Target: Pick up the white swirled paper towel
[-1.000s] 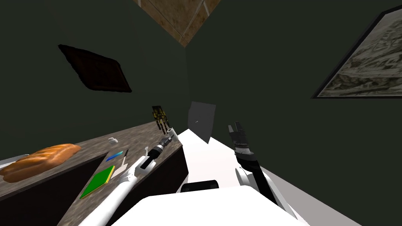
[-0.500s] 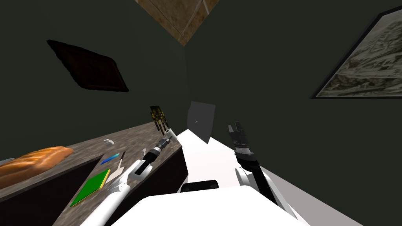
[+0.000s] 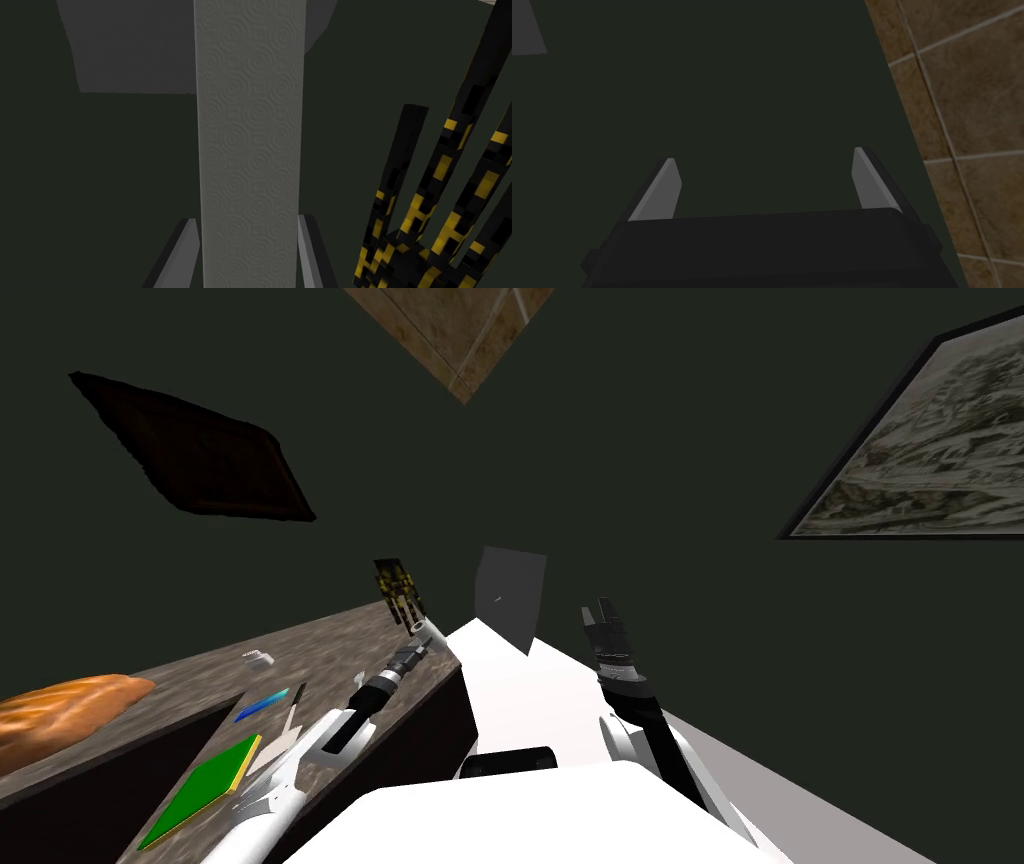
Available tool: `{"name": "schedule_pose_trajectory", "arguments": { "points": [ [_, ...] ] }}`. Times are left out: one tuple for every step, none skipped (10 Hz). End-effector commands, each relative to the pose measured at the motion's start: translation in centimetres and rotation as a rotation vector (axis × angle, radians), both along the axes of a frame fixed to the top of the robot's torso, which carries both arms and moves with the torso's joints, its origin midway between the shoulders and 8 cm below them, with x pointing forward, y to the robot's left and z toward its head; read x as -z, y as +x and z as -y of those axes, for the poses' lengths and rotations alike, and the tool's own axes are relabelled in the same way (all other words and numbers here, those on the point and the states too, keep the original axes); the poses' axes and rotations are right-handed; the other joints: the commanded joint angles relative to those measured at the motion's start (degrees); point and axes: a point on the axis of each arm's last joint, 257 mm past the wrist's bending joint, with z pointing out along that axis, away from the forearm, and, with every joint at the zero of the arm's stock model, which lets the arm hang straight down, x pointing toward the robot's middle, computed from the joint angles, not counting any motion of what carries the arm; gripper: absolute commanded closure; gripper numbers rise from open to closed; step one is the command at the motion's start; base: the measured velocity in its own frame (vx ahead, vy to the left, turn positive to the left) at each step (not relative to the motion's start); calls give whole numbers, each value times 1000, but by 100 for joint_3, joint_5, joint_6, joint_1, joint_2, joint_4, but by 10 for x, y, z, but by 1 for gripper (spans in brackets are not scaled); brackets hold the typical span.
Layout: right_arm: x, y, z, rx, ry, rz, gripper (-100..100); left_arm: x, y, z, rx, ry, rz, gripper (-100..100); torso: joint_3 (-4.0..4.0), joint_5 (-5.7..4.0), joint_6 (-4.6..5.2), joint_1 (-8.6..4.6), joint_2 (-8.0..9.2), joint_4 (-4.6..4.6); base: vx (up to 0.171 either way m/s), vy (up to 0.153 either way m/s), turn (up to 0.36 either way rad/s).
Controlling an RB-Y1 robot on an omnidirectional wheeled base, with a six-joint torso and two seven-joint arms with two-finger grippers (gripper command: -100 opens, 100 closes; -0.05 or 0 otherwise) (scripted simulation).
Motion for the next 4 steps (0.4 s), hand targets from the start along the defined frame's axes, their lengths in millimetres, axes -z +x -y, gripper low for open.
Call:
{"name": "schedule_pose_trajectory", "arguments": {
  "points": [
    [0, 0, 0, 0, 0, 0, 0, 0, -13, -6, -16, 9, -9, 100, 0, 0, 0, 0, 0, 0, 36, 13, -62],
    [0, 0, 0, 0, 0, 0, 0, -9, -14, 0, -5, 11, 8, 100, -1, 1, -4, 0, 0, -1, 17, 9, 16],
    [0, 0, 0, 0, 0, 0, 0, -4, -13, -3, -10, 9, 0, 100, 2, 0, 0, -4, 4, 1, 5, 3, 7],
    [0, 0, 0, 0, 0, 0, 0, -5, -13, -3, -10, 10, 1, 0, 3, 1, 2, -5, 6, 1, 0, 0, 0]
  ]
}}
